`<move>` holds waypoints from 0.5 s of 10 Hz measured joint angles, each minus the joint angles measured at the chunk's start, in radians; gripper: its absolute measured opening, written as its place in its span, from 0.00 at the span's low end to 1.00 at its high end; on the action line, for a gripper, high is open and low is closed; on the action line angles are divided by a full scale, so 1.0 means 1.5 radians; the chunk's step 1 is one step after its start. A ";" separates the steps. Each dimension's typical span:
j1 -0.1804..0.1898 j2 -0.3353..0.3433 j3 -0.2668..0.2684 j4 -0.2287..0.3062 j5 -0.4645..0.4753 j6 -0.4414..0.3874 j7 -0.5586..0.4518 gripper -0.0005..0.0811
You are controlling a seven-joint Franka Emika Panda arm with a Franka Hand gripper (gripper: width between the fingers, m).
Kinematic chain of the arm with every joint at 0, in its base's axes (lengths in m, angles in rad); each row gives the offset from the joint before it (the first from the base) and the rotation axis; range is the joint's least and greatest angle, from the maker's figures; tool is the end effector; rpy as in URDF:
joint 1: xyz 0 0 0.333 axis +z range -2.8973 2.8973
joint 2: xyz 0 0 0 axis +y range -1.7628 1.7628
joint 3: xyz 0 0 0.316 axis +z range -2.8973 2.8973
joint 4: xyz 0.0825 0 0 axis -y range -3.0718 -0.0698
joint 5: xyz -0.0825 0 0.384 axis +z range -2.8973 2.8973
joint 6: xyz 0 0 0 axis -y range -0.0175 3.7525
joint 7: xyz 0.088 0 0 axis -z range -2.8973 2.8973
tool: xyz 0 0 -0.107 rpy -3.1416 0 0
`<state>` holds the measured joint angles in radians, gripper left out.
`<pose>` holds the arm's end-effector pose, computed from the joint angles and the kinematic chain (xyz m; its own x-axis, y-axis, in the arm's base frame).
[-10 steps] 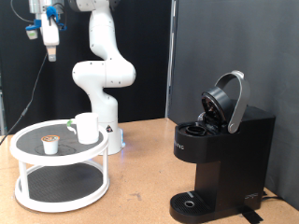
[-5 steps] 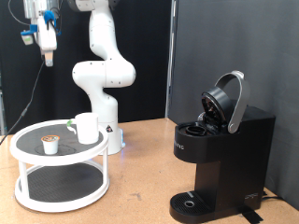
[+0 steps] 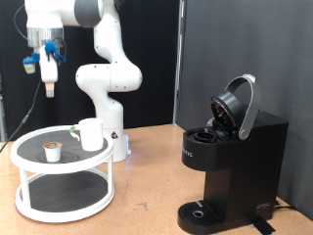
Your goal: Make a cup of coffee with the keurig machine
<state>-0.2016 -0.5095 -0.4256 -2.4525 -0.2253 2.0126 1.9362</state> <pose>0.3185 -0.2567 0.4659 -0.7540 -0.6568 -0.0102 -0.6561 0.7537 -0.0386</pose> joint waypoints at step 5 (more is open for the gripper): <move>-0.001 0.050 -0.006 -0.057 -0.004 0.110 0.000 0.91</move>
<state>-0.2024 -0.4344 -0.4342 -2.5379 -0.2317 2.1779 1.9368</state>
